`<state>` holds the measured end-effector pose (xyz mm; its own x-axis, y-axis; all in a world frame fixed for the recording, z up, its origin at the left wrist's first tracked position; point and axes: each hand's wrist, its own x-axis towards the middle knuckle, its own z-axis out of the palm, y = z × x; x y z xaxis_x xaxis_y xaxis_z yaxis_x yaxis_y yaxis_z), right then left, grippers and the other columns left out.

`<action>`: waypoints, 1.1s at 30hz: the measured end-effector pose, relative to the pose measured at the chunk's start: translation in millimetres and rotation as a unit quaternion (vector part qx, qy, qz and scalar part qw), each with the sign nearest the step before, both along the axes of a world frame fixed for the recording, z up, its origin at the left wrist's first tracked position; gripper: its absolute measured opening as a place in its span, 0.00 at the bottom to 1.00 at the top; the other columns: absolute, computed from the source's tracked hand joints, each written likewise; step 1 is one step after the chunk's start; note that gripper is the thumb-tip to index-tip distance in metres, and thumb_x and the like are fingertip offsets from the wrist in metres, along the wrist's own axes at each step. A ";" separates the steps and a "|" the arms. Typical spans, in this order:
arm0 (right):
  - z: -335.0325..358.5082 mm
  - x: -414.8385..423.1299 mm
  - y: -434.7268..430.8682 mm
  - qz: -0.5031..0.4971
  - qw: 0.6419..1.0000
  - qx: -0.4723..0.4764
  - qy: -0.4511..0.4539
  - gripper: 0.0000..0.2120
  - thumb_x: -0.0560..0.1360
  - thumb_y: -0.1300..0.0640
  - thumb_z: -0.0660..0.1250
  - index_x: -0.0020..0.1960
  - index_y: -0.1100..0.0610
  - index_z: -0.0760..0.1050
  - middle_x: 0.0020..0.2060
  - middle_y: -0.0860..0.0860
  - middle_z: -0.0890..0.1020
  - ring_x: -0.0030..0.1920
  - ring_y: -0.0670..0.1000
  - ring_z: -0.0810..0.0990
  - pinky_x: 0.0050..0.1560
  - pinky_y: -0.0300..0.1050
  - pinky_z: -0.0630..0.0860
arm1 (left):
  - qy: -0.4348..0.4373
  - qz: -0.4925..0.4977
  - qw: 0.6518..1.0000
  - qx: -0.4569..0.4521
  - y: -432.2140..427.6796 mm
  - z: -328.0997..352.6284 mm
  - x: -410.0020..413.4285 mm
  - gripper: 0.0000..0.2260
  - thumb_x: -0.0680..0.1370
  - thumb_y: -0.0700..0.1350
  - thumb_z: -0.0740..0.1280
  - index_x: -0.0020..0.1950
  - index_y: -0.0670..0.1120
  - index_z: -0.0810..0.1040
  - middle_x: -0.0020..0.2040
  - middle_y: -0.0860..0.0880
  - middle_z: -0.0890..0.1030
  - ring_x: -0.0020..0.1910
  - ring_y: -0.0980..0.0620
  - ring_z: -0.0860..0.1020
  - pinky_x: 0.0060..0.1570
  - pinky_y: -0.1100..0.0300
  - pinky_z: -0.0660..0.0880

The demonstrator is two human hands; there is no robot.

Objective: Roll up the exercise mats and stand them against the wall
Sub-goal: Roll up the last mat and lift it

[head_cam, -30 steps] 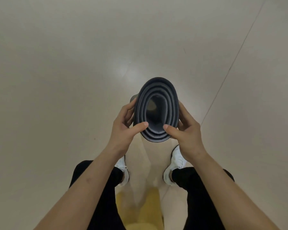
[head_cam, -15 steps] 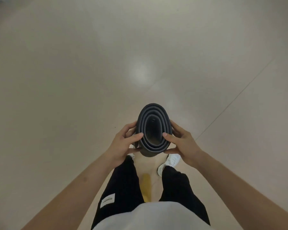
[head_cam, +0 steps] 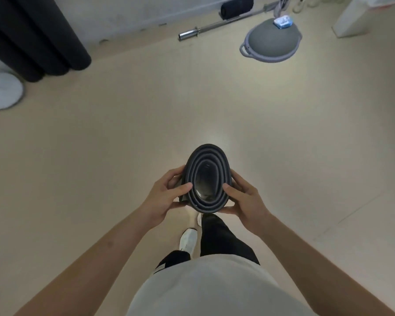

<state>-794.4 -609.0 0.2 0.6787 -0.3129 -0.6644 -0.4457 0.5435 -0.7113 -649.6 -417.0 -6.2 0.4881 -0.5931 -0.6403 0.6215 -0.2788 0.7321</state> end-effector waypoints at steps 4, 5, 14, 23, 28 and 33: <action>0.5 87.6 -18.2 0.021 0.999 -0.006 -0.024 0.25 0.81 0.62 0.70 0.75 0.46 0.73 0.68 0.48 0.81 0.67 0.55 0.80 0.54 0.70 0.82 | -0.030 0.039 0.999 0.003 -13.4 6.2 70.3 0.22 0.81 0.40 0.71 0.73 0.56 0.75 0.67 0.56 0.82 0.63 0.53 0.82 0.61 0.43 0.81; -1.0 109.9 -24.6 0.027 0.999 -0.013 -0.026 0.26 0.80 0.62 0.71 0.75 0.45 0.73 0.68 0.47 0.81 0.66 0.55 0.81 0.54 0.71 0.82 | -0.035 0.048 0.998 0.006 -18.3 6.4 89.3 0.22 0.81 0.40 0.71 0.74 0.55 0.75 0.67 0.56 0.82 0.64 0.52 0.82 0.61 0.42 0.81; 18.2 330.7 -66.3 0.105 0.993 -0.031 -0.044 0.23 0.75 0.68 0.75 0.58 0.40 0.80 0.58 0.45 0.85 0.51 0.52 0.88 0.38 0.51 0.85 | -0.052 0.150 0.985 0.060 -62.4 19.7 265.0 0.21 0.82 0.41 0.70 0.73 0.55 0.74 0.65 0.54 0.84 0.66 0.43 0.81 0.63 0.38 0.79; 12.2 528.2 -74.5 0.208 0.973 -0.099 -0.010 0.28 0.72 0.70 0.72 0.50 0.34 0.82 0.51 0.45 0.87 0.53 0.53 0.86 0.48 0.60 0.86 | -0.020 0.298 0.953 0.049 -69.7 6.7 409.8 0.20 0.81 0.38 0.71 0.71 0.52 0.75 0.63 0.52 0.85 0.60 0.47 0.84 0.48 0.49 0.83; 6.0 645.0 -64.5 0.238 0.968 -0.081 0.010 0.27 0.74 0.71 0.70 0.53 0.37 0.80 0.50 0.46 0.87 0.48 0.50 0.87 0.38 0.52 0.85 | 0.001 0.324 0.946 0.014 -54.3 -11.3 518.1 0.20 0.81 0.35 0.70 0.70 0.51 0.77 0.63 0.50 0.85 0.50 0.52 0.86 0.43 0.52 0.84; 7.8 761.5 -56.0 0.226 0.970 -0.072 0.048 0.27 0.74 0.73 0.70 0.62 0.45 0.80 0.54 0.53 0.87 0.54 0.59 0.86 0.38 0.54 0.85 | 0.022 0.312 0.950 0.010 -39.5 -17.7 634.5 0.21 0.79 0.35 0.72 0.70 0.52 0.79 0.63 0.49 0.85 0.50 0.50 0.83 0.49 0.47 0.84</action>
